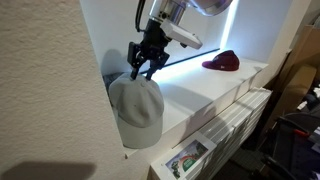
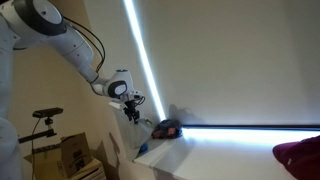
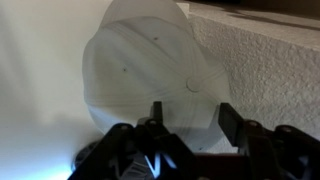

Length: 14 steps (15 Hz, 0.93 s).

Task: Move the gray hat to the right

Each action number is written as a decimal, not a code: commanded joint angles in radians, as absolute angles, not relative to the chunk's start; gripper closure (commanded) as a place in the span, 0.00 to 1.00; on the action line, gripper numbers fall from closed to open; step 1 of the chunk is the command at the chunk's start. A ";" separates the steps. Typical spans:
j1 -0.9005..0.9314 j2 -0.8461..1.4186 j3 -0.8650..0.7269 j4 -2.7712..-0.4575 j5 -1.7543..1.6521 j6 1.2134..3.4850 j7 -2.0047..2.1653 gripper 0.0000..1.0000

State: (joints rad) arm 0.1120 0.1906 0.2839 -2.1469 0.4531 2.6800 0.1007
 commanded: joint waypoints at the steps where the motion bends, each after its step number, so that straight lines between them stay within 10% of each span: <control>1: 0.140 0.191 0.249 -2.144 0.401 2.695 0.113 0.70; 6: 0.163 0.188 0.224 -2.149 0.309 2.719 0.156 1.00; 14: 0.172 0.184 0.215 -2.156 0.282 2.768 0.196 0.99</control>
